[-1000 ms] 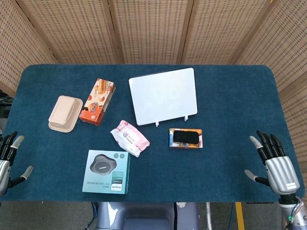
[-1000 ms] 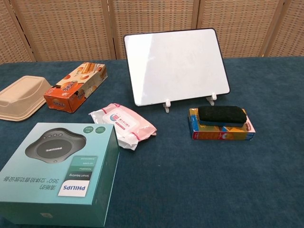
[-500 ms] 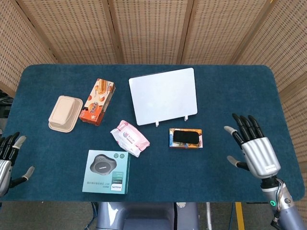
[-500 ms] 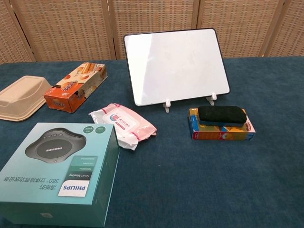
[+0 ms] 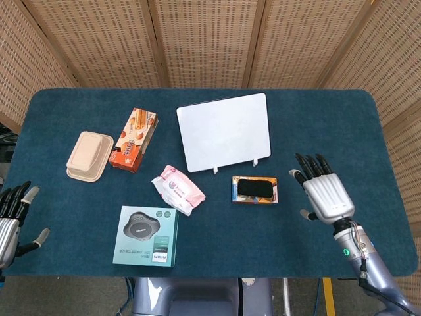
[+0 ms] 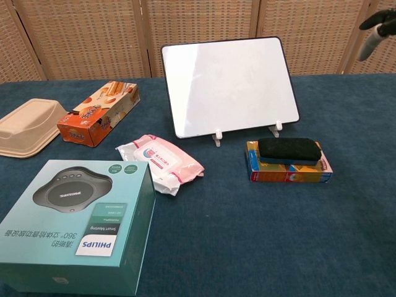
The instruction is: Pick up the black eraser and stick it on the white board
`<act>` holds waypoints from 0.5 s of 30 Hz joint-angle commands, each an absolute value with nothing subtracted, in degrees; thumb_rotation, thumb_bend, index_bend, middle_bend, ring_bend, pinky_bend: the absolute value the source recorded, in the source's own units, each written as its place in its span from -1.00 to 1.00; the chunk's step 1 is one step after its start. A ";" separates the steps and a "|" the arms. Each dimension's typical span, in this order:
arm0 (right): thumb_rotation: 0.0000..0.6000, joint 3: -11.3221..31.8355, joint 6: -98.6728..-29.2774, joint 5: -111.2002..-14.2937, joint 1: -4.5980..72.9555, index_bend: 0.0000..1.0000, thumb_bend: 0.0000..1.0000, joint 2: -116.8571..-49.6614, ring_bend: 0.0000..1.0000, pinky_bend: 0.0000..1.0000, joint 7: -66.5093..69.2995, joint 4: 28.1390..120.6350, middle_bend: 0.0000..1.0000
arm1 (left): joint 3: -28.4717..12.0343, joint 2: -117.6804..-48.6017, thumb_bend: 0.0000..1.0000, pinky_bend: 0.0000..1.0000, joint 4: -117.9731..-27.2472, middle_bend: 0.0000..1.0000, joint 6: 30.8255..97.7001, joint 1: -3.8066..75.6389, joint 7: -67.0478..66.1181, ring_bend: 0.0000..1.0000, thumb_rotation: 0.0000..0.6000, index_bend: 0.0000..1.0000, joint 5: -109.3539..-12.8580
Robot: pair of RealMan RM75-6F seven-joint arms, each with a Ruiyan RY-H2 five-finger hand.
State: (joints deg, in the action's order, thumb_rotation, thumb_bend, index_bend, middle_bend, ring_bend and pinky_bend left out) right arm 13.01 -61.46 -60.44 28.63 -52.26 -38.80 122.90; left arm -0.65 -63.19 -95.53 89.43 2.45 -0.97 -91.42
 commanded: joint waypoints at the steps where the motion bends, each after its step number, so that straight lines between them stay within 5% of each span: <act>1: 1.00 14.21 -60.32 -49.41 34.68 -0.54 -0.89 -53.05 -1.00 -1.00 -46.77 124.52 -1.00 | -0.69 -63.24 -0.42 -1.00 -95.51 -1.00 89.42 2.49 -1.01 -1.00 1.00 -1.00 -91.39; 15: 1.00 13.91 -64.99 -33.47 43.76 -0.49 -0.89 -60.62 -1.00 -1.00 -53.57 121.41 -1.00 | -0.62 -63.71 -0.42 -1.00 -95.16 -1.00 88.20 3.05 -1.35 -1.00 1.00 -1.00 -90.97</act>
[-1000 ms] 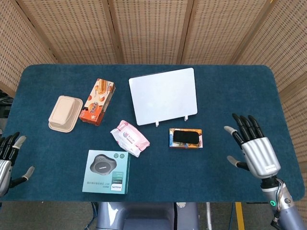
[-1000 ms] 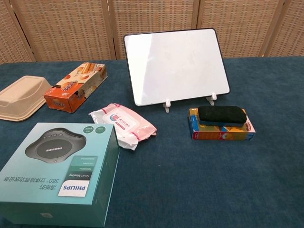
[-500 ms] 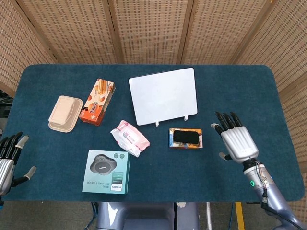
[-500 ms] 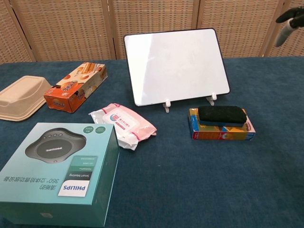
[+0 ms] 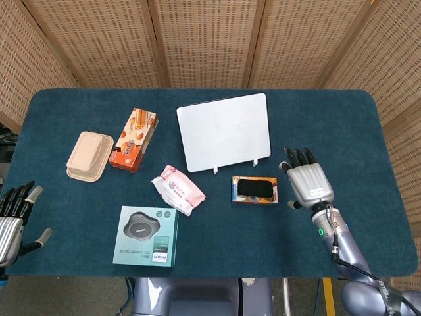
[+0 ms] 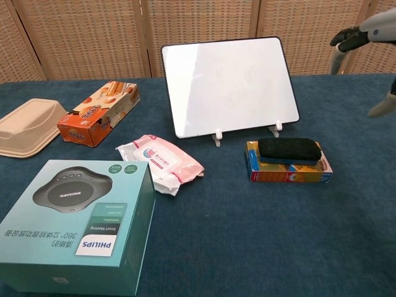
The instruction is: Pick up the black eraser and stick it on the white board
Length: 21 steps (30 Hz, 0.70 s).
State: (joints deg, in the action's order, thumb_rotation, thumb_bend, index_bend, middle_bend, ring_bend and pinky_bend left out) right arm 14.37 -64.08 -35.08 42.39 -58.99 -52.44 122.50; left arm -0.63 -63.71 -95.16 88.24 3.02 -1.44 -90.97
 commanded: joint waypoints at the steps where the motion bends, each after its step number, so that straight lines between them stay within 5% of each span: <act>1: 1.00 13.59 -65.34 -32.58 44.48 -0.48 -0.89 -61.57 -1.00 -1.00 -54.14 120.72 -1.00 | -0.62 -63.70 -0.42 -1.00 -95.14 -1.00 88.19 3.07 -1.16 -1.00 1.00 -1.00 -90.96; 21: 1.00 13.16 -74.11 -20.46 52.49 -0.42 -0.79 -72.79 -1.00 -1.00 -58.45 117.49 -1.00 | -0.44 -63.74 -0.42 -1.00 -94.82 -1.00 86.67 3.66 -0.23 -1.00 1.00 -1.00 -90.13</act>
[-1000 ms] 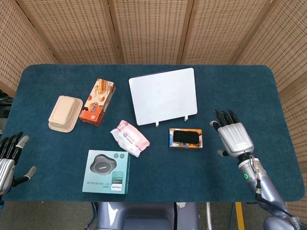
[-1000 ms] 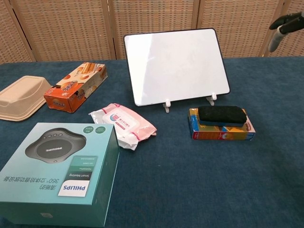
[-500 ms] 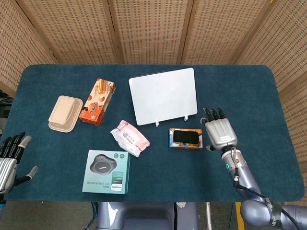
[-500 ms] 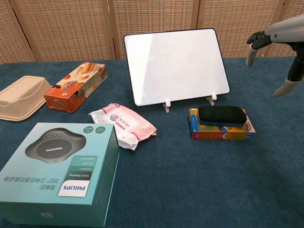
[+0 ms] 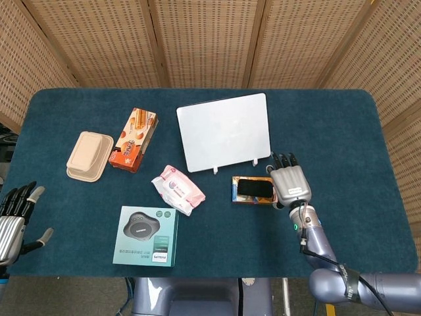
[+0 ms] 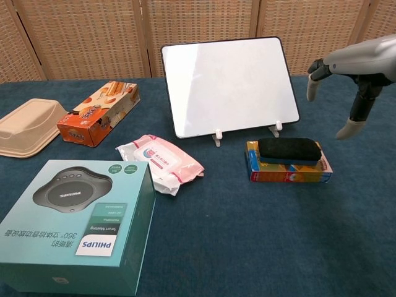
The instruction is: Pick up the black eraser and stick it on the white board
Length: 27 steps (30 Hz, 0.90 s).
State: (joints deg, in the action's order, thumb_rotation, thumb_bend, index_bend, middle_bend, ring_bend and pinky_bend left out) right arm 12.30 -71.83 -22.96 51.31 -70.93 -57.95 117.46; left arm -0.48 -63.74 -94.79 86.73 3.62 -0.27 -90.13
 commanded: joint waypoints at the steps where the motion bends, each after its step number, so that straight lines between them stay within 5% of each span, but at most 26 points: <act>1: 1.00 13.41 -74.66 -19.59 52.79 -0.42 -0.79 -73.29 -1.00 -1.00 -58.56 117.46 -1.00 | -0.45 -63.73 -0.42 -1.00 -94.82 -1.00 86.65 3.68 -0.21 -1.00 1.00 -1.00 -90.10; 27: 1.00 18.39 -81.09 -10.38 57.83 -0.42 -0.69 -86.92 -1.00 -1.00 -55.70 108.18 -1.00 | -0.54 -63.95 -0.42 -1.00 -93.71 -1.00 84.05 4.81 1.46 -1.00 1.00 -1.00 -88.35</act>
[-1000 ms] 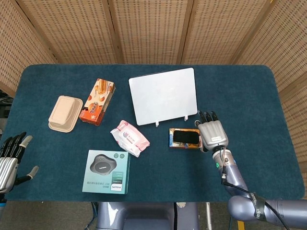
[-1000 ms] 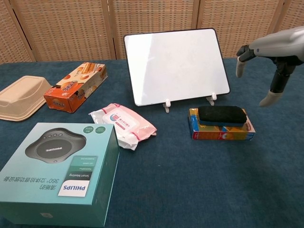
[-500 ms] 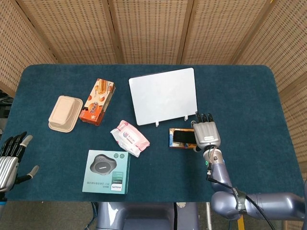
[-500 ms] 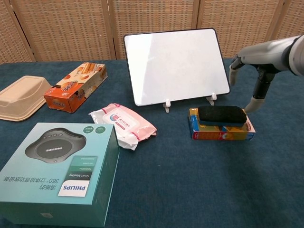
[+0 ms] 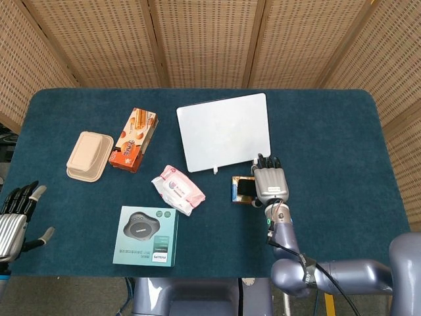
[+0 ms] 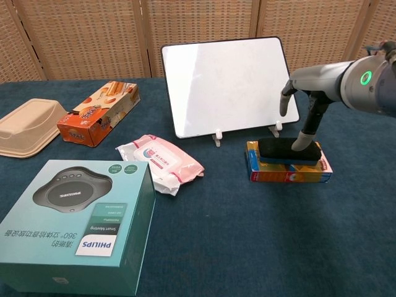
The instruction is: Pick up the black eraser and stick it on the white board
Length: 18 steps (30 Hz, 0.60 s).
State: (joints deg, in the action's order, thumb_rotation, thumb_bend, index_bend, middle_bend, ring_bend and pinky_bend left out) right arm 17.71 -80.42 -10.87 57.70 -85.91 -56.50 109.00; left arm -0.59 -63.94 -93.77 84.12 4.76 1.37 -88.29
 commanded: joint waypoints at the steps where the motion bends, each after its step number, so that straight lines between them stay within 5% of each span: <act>1: 1.00 18.58 -81.37 -10.32 57.84 -0.42 -0.69 -87.37 -1.00 -1.00 -55.45 107.79 -1.00 | -0.53 -63.96 -0.42 -1.00 -93.66 -1.00 84.01 4.83 1.52 -1.00 1.00 -1.00 -88.34; 18: 1.00 20.15 -82.69 -13.12 56.55 -0.42 -0.69 -94.02 -1.00 -1.00 -51.39 101.59 -1.00 | -0.47 -64.37 -0.42 -1.00 -92.84 -1.00 83.42 5.05 1.79 -1.00 1.00 -1.00 -87.60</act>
State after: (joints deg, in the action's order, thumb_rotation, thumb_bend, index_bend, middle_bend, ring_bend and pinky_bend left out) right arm 20.13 -82.82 -13.18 56.64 -93.89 -51.40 101.72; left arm -0.47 -64.37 -92.85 83.42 5.05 1.79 -87.61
